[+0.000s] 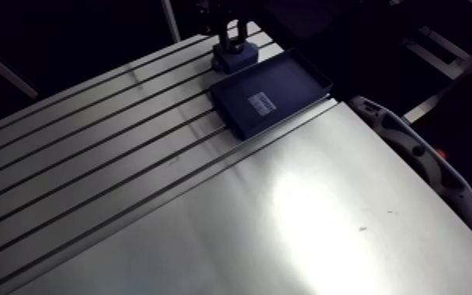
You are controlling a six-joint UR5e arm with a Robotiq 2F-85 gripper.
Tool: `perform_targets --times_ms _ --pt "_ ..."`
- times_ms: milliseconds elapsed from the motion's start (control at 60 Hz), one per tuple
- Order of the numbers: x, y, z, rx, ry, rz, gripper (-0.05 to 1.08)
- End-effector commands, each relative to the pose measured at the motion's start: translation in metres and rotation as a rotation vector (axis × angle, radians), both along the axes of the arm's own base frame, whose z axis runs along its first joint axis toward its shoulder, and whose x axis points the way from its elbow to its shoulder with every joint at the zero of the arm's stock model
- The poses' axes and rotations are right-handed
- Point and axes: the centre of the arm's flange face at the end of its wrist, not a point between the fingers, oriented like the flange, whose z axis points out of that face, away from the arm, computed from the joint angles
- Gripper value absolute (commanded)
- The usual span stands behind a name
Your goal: Pick up the bearing and press it into the housing until flush.
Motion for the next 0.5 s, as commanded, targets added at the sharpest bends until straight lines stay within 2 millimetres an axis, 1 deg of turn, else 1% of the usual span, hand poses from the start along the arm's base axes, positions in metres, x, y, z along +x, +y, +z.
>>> perform_targets --times_ms 17,500 --pt "-0.0021 -0.0034 -0.0021 -0.001 -0.002 0.006 0.94" --pt "-0.0025 -0.0030 -0.0026 0.001 -0.002 0.006 0.94"
